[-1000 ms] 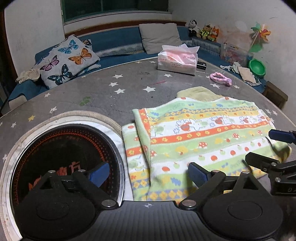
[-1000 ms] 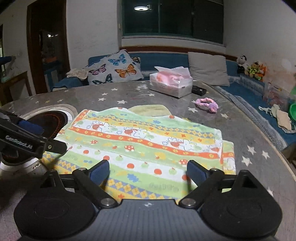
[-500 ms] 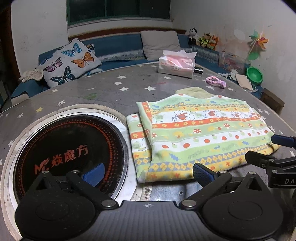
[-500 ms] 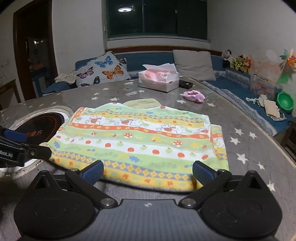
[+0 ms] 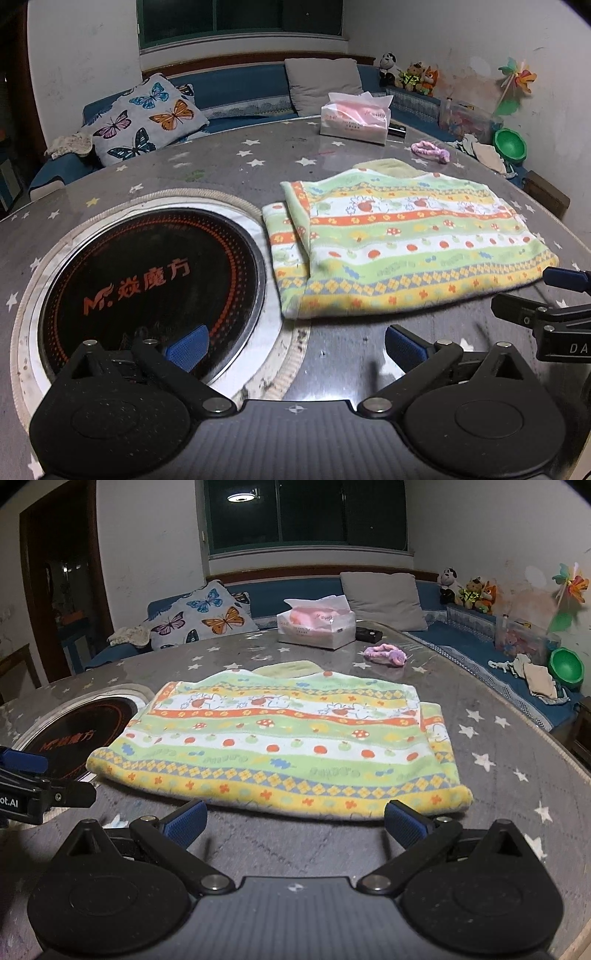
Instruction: Fold clothes
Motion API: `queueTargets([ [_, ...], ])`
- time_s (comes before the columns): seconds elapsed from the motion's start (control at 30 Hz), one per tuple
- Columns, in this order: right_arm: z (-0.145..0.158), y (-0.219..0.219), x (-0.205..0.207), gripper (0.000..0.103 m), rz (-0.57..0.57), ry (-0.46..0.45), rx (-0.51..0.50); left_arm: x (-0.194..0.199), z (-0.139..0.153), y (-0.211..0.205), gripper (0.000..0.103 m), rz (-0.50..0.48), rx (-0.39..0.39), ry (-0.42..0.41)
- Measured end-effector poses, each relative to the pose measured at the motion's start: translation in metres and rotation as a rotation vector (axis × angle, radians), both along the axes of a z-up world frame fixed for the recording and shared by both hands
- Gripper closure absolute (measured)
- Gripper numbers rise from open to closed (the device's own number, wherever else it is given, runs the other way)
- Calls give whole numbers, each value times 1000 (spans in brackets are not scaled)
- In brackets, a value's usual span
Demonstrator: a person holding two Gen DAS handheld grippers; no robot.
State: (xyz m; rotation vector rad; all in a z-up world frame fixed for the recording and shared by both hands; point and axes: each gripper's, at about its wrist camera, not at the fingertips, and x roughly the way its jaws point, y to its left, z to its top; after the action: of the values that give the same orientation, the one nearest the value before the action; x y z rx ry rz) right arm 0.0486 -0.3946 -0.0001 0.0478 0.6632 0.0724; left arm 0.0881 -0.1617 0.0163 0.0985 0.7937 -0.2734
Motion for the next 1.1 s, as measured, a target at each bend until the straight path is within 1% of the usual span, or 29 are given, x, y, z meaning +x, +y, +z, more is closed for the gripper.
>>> queueTargets([
  [0.27, 0, 5, -10, 0, 7, 2, -4, -14, 2, 0, 0, 3, 1, 0],
  [0.6, -3, 5, -26, 0, -28, 5, 34, -27, 1, 3, 0, 27, 11, 3],
  [0.83, -4, 12, -37, 0, -25, 0, 23, -38, 0, 7, 0, 45, 4, -3],
  [1.1, -8, 17, -49, 0, -31, 0, 36, -52, -1, 8, 0, 48, -1, -10],
])
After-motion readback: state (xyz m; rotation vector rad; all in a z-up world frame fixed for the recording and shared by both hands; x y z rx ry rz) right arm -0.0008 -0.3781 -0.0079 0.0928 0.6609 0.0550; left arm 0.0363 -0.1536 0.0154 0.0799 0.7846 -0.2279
